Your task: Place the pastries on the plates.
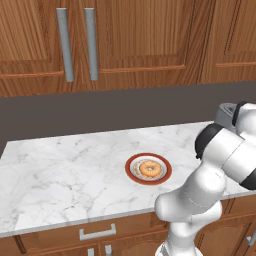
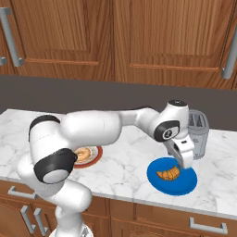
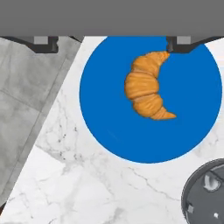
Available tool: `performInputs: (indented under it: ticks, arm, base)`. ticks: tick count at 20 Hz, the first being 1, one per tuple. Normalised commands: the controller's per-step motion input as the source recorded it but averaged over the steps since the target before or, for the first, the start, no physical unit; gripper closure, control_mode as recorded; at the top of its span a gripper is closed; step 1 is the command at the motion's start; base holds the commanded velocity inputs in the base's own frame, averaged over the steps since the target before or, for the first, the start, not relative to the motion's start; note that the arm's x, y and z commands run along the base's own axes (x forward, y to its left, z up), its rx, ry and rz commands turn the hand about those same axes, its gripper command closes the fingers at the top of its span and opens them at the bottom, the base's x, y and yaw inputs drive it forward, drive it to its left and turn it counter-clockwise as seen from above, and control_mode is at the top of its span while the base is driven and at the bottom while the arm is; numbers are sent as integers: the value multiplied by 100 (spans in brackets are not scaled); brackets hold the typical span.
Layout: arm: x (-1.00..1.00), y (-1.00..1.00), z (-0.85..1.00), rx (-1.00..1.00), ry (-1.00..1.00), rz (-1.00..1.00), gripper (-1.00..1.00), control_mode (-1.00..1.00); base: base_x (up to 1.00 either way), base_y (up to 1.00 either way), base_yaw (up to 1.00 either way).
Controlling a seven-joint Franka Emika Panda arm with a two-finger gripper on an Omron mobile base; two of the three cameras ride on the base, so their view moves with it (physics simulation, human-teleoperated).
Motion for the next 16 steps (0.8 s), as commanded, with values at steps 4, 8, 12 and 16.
performInputs:
  ticks: [4,8,12,16]
  arm:
    - [-47,47,82,-3,-21,-8,-100,-100]
    - [-62,60,86,-6,-29,-8,-100,-100]
    - [-71,63,75,-8,-32,-8,-100,-100]
    - [-67,73,78,-10,-33,-6,-100,-100]
  base:
    - [0,0,0]
    - [0,0,0]
    - [0,0,0]
    - [0,0,0]
